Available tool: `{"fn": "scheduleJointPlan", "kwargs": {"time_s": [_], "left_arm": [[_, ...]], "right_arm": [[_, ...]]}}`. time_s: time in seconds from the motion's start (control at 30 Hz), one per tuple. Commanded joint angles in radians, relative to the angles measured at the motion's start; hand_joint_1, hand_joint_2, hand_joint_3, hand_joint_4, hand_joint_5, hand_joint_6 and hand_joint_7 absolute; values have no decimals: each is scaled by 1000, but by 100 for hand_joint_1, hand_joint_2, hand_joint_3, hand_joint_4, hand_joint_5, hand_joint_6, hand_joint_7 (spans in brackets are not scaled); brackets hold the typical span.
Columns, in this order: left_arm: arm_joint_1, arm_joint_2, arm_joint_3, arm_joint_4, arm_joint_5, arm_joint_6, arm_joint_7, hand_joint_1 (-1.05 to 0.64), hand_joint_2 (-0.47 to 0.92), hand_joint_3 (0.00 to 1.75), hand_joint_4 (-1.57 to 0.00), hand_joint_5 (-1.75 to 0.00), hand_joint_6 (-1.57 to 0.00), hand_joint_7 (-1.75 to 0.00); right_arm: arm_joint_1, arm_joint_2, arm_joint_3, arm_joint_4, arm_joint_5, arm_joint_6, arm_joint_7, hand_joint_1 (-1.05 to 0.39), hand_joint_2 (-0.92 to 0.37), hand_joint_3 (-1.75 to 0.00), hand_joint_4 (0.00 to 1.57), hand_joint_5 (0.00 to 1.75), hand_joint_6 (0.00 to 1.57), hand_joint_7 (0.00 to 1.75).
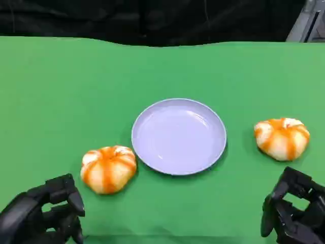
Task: Grasp the bread from the table and place it into the plate.
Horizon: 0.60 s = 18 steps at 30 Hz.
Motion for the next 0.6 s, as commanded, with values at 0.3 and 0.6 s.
{"fn": "scheduleJointPlan", "kwargs": {"time_s": [0.3,0.6], "left_arm": [[13,11,3,-16,11,-8,25,15,69,119,-68,-175,-54,-173],[25,-16,12,-37,18,-36,69,14,67,110,-59,-175,-54,-151]], "right_arm": [[-11,-2,-15,17,-4,-14,17,-12,-64,-105,88,175,76,162],[-19,1,-12,22,-9,-13,16,-12,-64,-105,88,175,77,162]]}}
